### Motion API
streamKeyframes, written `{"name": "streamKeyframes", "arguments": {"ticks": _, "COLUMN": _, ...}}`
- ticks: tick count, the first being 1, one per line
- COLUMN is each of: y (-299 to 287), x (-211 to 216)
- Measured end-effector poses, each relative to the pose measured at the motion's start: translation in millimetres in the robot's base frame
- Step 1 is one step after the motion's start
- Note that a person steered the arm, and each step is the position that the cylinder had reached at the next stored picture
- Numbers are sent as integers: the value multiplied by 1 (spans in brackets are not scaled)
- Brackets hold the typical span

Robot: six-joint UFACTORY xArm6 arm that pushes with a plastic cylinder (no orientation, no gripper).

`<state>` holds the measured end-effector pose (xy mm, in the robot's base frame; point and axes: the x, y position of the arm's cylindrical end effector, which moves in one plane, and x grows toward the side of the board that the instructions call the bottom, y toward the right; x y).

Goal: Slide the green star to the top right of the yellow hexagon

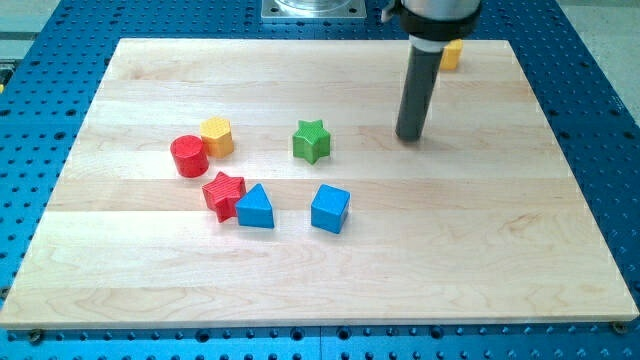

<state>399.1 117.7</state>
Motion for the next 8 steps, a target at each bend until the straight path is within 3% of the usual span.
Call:
{"name": "streamKeyframes", "arguments": {"ticks": 3, "y": 11, "x": 69}}
{"name": "streamKeyframes", "arguments": {"ticks": 4, "y": -15, "x": 74}}
{"name": "streamKeyframes", "arguments": {"ticks": 5, "y": -70, "x": 70}}
{"name": "streamKeyframes", "arguments": {"ticks": 7, "y": -88, "x": 4}}
{"name": "streamKeyframes", "arguments": {"ticks": 8, "y": -101, "x": 32}}
